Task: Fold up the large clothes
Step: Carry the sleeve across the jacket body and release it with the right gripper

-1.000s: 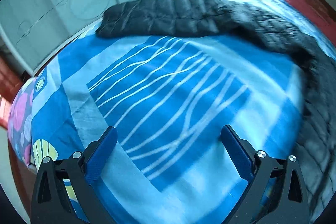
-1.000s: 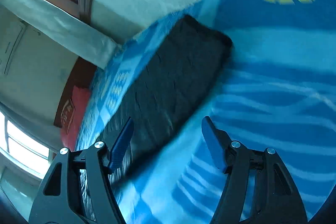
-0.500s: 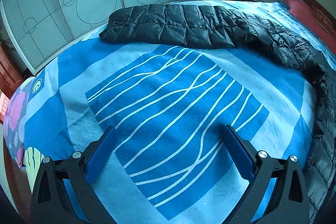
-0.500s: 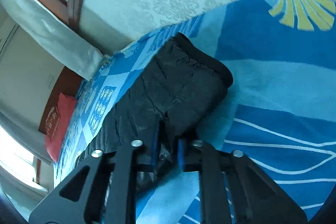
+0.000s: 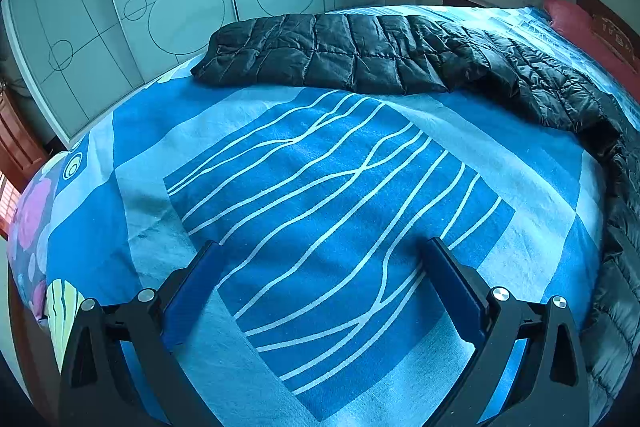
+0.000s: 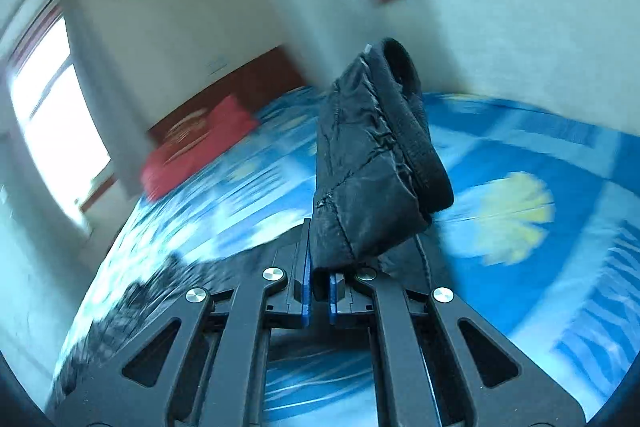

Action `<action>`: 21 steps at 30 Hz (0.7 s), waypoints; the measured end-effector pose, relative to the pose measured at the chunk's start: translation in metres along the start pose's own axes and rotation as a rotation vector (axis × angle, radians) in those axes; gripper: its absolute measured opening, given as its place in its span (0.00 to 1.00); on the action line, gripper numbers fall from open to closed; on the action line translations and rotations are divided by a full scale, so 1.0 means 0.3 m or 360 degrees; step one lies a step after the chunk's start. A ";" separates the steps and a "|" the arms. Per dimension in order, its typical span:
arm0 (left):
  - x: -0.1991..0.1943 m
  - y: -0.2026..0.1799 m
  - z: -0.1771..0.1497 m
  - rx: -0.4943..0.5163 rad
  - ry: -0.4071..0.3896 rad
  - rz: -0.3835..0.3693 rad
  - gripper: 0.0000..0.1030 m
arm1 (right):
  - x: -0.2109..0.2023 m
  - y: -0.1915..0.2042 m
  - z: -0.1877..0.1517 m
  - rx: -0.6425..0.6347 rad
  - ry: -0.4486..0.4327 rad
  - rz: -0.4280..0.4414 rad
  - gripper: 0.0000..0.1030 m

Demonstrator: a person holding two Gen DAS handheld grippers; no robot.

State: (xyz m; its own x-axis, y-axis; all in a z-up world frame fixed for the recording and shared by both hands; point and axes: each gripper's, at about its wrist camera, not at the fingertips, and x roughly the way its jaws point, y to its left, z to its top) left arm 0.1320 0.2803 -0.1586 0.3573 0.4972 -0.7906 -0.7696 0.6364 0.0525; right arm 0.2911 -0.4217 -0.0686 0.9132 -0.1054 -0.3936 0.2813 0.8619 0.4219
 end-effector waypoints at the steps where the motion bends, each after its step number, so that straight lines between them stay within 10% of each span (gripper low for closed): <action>1: 0.000 0.001 0.000 -0.0003 -0.0001 -0.0004 0.96 | 0.022 0.061 -0.020 -0.0032 0.0029 0.0033 0.06; 21: 0.003 0.008 -0.011 -0.0023 -0.0040 -0.0023 0.96 | 0.330 1.056 -0.603 -0.0560 0.0636 0.0445 0.06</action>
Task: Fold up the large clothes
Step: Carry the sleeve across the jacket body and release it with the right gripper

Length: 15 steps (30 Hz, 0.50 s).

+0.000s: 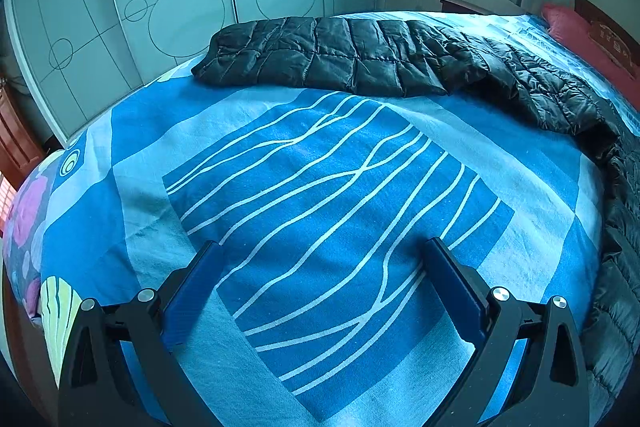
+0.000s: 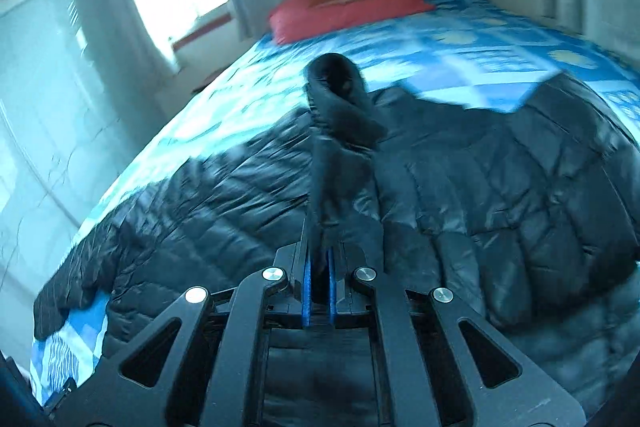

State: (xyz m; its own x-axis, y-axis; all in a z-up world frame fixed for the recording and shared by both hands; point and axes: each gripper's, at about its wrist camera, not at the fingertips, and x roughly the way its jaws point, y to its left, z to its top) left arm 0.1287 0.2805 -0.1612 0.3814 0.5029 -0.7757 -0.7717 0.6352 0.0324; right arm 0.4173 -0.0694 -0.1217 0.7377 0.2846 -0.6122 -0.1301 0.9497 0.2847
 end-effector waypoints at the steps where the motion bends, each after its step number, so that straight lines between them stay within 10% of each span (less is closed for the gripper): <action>1: 0.000 0.000 0.000 -0.0001 -0.0002 -0.0001 0.96 | 0.025 0.036 -0.004 -0.0020 0.0022 0.0013 0.06; 9: 0.003 -0.001 0.002 0.0003 -0.0006 0.0003 0.96 | 0.183 0.242 -0.093 -0.0231 0.0257 0.0003 0.12; 13: 0.003 -0.001 0.001 0.0002 -0.0004 0.0001 0.96 | 0.160 0.293 -0.110 -0.0306 0.0280 0.0124 0.54; 15: 0.002 -0.001 0.000 0.0001 -0.0005 0.0001 0.96 | 0.081 0.296 -0.103 -0.0329 0.0233 0.0211 0.59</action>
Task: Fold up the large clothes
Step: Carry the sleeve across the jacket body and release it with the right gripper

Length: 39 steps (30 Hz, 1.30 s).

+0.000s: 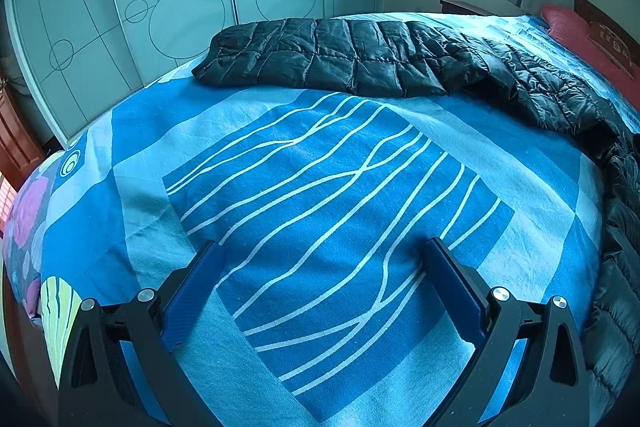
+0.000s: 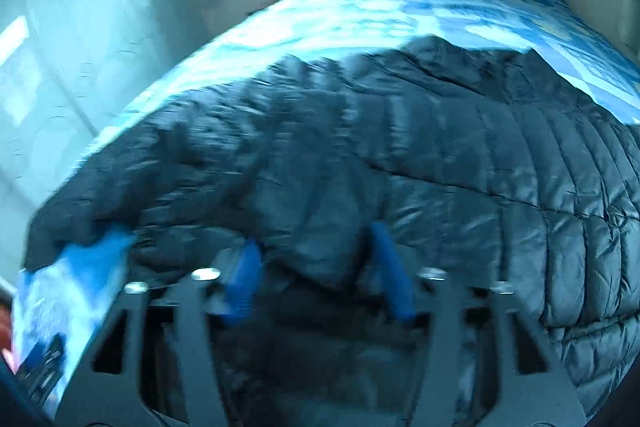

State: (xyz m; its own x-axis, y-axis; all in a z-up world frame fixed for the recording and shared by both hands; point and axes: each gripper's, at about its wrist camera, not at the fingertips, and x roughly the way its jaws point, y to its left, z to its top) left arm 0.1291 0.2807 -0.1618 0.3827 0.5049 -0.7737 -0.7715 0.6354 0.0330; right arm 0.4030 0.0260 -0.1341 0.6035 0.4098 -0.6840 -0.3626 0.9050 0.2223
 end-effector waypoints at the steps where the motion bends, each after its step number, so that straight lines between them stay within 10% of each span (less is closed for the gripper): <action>1: 0.000 0.000 0.000 0.0001 0.0000 0.0001 0.96 | -0.033 -0.007 -0.004 0.0004 -0.0023 0.0015 0.59; 5: 0.000 0.000 0.000 0.0000 -0.0001 0.0000 0.96 | -0.231 -0.176 -0.009 0.0126 -0.0162 0.0018 0.53; 15: 0.001 -0.001 -0.001 0.0002 -0.0001 0.0004 0.96 | -0.490 -0.990 -0.095 0.0664 -0.0205 -0.0719 0.14; 18: 0.002 -0.001 0.002 0.0007 0.0000 0.0011 0.96 | -0.391 -1.041 -0.187 0.0611 -0.0014 -0.0622 0.11; 39: 0.002 -0.004 0.000 0.0013 -0.0003 0.0021 0.96 | -0.327 -1.139 0.056 0.0555 -0.0076 -0.0719 0.16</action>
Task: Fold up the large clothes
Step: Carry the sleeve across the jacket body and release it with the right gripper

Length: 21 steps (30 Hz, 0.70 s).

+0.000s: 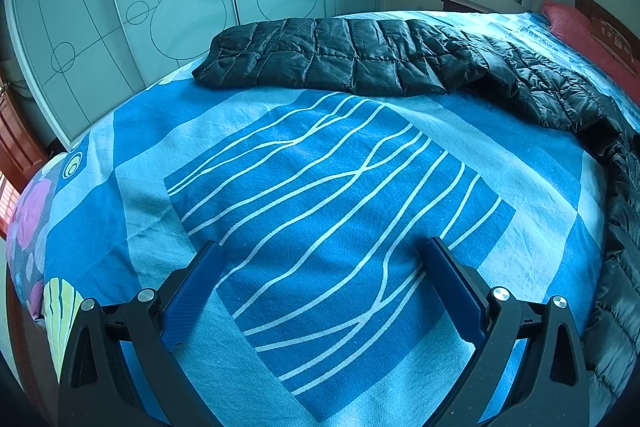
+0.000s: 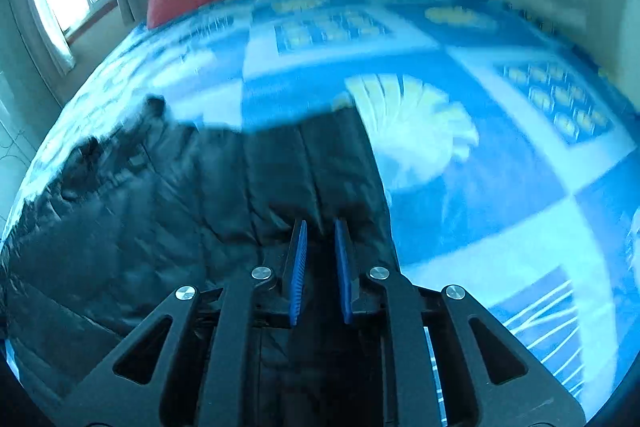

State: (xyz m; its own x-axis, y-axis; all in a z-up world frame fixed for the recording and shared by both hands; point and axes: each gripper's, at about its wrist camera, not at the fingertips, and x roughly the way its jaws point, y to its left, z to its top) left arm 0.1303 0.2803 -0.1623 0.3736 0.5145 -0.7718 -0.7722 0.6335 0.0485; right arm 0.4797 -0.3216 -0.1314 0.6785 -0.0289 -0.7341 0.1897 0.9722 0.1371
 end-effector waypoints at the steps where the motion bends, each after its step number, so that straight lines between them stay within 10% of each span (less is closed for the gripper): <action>1: 0.000 0.000 0.000 0.0000 -0.0002 0.0001 0.96 | -0.004 0.008 0.015 0.0002 -0.0039 -0.0010 0.22; 6: 0.000 -0.001 0.000 0.0000 0.0000 0.0001 0.96 | 0.150 0.019 -0.004 -0.0032 0.0078 -0.0055 0.36; 12: 0.001 0.001 0.001 -0.0004 0.0002 -0.0004 0.96 | -0.092 0.107 -0.108 -0.0082 -0.0046 0.0047 0.59; 21: 0.001 0.001 0.002 -0.0008 0.0003 -0.0007 0.96 | -0.110 0.229 -0.308 -0.0231 0.0015 0.0048 0.59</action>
State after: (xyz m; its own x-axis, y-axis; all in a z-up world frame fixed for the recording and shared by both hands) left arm 0.1305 0.2808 -0.1621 0.3761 0.5109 -0.7730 -0.7731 0.6329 0.0422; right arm 0.4045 -0.2324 -0.1592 0.6754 0.0025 -0.7374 0.0640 0.9960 0.0620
